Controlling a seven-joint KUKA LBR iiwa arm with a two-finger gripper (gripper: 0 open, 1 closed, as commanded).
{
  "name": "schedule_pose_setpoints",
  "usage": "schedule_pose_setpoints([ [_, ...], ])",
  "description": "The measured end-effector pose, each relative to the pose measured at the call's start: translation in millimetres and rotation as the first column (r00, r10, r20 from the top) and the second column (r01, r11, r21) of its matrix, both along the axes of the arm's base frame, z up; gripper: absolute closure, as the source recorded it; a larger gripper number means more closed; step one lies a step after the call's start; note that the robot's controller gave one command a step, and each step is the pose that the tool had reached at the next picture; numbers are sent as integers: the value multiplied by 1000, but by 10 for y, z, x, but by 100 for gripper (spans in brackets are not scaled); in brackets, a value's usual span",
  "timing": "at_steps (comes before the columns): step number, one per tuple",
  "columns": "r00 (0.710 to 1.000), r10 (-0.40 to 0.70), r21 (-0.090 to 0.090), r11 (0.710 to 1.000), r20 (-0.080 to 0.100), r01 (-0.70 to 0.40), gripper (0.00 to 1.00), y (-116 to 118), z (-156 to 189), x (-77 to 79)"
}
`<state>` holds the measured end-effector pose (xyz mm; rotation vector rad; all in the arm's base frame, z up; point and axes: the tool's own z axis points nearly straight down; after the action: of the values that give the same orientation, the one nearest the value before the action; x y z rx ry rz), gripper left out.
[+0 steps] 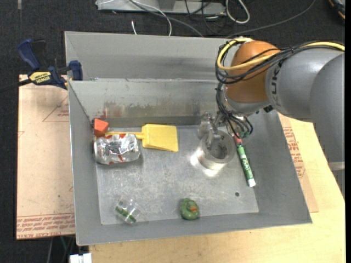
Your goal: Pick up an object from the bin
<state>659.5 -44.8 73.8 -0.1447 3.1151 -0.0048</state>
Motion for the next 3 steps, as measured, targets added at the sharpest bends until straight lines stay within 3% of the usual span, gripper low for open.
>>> schedule_pose_setpoints([
  [1, 1000, 1, 0, 1000, -12, -1, 100, 3, 242, -40],
  [3, 1000, 1, 1, 1000, -4, -1, 100, 7, 816, -19],
])
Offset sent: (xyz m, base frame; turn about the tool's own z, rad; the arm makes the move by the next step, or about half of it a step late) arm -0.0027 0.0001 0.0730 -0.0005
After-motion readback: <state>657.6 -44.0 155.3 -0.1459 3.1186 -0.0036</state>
